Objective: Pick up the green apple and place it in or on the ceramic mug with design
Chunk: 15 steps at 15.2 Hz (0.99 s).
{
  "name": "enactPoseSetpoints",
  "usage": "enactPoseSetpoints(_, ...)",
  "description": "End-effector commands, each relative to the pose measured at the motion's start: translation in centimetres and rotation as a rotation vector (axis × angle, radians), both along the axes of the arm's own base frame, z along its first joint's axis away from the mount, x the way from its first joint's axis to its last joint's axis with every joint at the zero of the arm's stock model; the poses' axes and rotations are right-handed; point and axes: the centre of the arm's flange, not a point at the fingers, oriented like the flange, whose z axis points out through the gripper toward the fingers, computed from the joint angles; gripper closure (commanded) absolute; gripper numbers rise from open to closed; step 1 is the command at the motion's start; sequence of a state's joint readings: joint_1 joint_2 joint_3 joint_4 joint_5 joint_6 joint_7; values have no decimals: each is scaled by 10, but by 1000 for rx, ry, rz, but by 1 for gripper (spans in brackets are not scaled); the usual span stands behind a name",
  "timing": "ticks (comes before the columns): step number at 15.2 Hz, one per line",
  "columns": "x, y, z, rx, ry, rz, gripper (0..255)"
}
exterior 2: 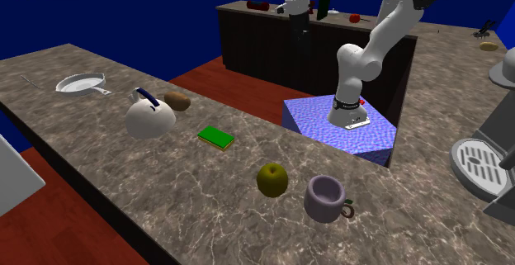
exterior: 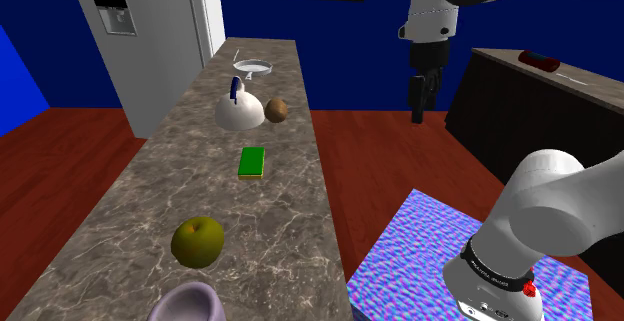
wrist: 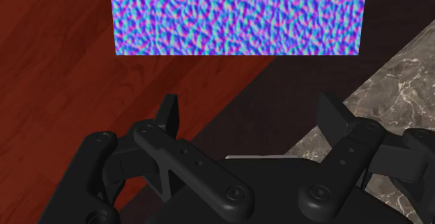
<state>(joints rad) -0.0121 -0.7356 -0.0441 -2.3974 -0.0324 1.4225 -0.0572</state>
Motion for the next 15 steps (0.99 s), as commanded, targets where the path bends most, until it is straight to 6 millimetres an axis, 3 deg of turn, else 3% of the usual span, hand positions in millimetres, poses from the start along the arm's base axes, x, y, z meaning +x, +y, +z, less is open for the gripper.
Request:
enactPoseSetpoints(1, 0, 0, 0, 0, 0, 0, 0)
enactPoseSetpoints(15, 79, 155, -44, 14, -42, -3, 0)
